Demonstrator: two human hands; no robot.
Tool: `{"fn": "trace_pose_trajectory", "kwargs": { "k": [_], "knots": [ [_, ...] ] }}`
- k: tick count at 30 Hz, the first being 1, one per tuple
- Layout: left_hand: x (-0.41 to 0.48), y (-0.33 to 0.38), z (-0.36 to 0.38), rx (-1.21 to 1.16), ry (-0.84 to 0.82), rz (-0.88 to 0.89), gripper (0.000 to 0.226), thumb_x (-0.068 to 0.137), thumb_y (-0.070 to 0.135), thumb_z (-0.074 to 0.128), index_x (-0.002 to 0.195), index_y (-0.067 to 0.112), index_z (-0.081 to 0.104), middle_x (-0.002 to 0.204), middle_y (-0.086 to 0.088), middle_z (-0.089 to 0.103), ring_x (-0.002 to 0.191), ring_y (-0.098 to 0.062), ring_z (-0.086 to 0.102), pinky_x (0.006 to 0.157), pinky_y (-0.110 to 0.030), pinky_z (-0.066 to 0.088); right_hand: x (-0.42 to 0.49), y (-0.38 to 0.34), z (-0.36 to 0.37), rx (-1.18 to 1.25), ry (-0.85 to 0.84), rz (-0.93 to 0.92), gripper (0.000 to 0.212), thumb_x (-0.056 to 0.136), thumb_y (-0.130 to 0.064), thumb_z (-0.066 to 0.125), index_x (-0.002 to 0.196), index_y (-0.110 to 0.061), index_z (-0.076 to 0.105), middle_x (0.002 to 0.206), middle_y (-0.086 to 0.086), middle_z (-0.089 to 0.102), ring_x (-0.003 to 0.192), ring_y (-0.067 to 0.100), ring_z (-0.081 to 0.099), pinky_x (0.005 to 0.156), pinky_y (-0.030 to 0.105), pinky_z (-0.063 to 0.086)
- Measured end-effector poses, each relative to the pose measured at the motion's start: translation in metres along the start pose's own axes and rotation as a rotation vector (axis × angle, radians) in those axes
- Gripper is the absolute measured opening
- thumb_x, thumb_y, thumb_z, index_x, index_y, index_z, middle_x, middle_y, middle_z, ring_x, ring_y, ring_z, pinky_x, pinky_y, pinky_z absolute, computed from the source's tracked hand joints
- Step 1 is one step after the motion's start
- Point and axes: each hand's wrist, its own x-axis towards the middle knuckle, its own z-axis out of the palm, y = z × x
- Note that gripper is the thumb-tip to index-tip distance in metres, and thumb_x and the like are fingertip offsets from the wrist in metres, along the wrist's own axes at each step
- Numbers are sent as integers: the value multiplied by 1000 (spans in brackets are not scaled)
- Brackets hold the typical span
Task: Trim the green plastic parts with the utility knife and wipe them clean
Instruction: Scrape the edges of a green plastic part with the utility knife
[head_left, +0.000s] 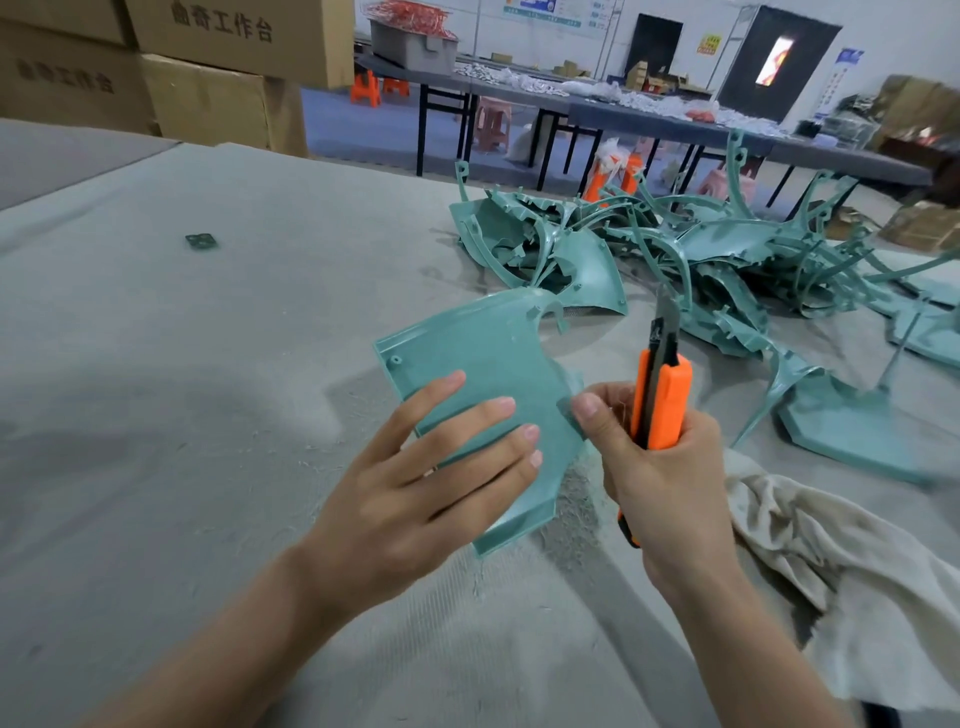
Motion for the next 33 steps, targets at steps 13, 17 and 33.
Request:
{"fn": "trace_pose_trajectory", "kwargs": {
  "k": [13,17,33],
  "knots": [
    [-2,-2,-1,36,0,-26,23,97,6,52,102,1,74,116,-11,68,115,-29,61,102,-51,43,6,2,-12,-44,50,-88,19,76,-44,81,73,-26,74,45,-9,37,40,6,30,40,17,29],
    [-1,-2,-1,65,-12,5,23,98,4,52,99,2,75,112,-11,70,112,-30,63,102,-49,44,1,7,-2,-291,20,-259,11,82,-19,80,77,-26,74,39,-16,41,36,3,35,43,9,29],
    [-3,-3,0,61,0,-16,20,94,2,56,99,1,75,111,-11,70,112,-29,63,101,-49,45,21,10,-27,-129,257,10,36,90,-32,66,58,-18,62,45,-9,49,43,8,37,51,30,29]
  ]
}}
